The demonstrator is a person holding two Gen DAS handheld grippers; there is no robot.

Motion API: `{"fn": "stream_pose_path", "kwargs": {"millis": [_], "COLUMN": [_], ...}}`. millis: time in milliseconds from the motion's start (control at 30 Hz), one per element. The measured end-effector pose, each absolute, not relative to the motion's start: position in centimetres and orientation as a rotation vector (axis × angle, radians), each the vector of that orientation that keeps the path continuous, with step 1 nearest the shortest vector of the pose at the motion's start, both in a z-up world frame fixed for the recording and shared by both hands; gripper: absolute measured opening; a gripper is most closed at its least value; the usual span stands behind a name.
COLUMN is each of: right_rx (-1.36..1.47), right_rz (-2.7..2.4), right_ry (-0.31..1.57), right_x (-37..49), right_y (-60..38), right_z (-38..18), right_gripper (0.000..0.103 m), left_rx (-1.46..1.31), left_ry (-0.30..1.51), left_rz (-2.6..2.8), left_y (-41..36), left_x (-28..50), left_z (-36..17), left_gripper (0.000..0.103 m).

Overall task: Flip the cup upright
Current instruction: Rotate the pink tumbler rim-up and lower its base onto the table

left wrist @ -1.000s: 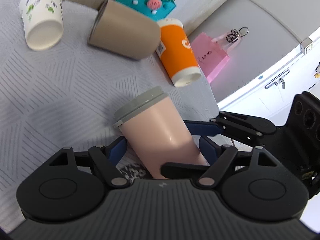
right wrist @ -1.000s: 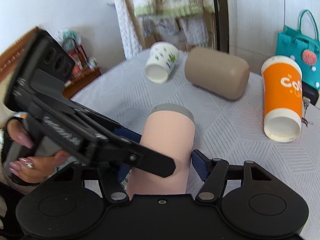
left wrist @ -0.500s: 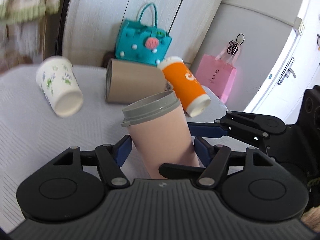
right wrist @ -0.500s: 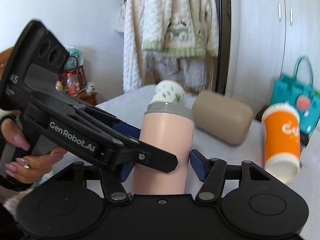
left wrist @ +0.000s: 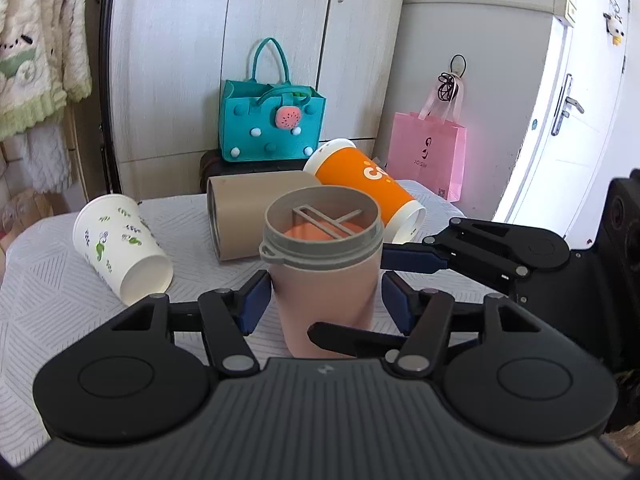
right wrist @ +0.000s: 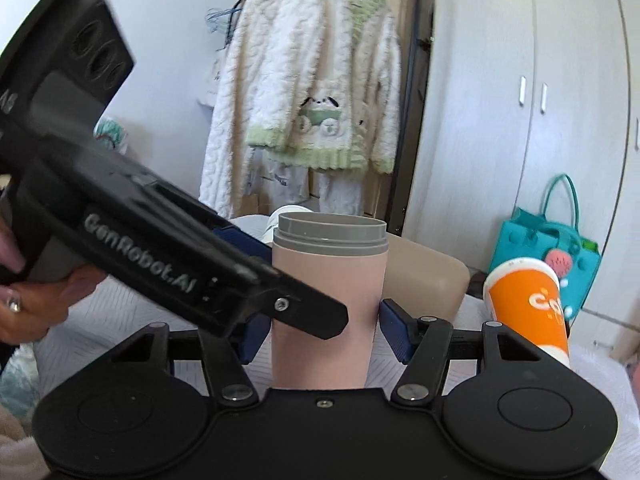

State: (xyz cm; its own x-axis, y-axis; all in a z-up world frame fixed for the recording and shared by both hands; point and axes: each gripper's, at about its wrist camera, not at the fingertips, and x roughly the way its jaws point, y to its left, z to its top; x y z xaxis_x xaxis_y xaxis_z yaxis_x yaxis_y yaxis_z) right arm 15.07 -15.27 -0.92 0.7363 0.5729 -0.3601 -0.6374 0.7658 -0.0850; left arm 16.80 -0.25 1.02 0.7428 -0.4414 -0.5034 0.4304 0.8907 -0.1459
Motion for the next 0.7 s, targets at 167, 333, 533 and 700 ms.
{"fn": "stream_pose_path", "kwargs": {"millis": [167, 333, 533, 700], "right_rx": [-0.212, -0.194, -0.165, -0.175], "right_rz": [0.655, 0.644, 0.635, 0.615], "right_ry": [0.318, 0.319, 0.326, 0.321], "right_x": [14.8, 14.2, 14.3, 13.9], "right_y": [-15.4, -16.1, -16.5, -16.5], "right_z": [-1.2, -1.7, -1.6, -1.7], "right_gripper": [0.065, 0.065, 0.065, 0.069], "left_rx": [-0.019, -0.026, -0.044, -0.054], "left_ry": [0.539, 0.530, 0.560, 0.550], "left_rz": [-0.482, -0.526, -0.521, -0.510], "left_y": [-0.5, -0.6, -0.7, -0.6], "left_x": [16.7, 16.4, 16.9, 16.4], "left_z": [0.8, 0.8, 0.6, 0.5], "left_gripper": [0.060, 0.060, 0.060, 0.062]}}
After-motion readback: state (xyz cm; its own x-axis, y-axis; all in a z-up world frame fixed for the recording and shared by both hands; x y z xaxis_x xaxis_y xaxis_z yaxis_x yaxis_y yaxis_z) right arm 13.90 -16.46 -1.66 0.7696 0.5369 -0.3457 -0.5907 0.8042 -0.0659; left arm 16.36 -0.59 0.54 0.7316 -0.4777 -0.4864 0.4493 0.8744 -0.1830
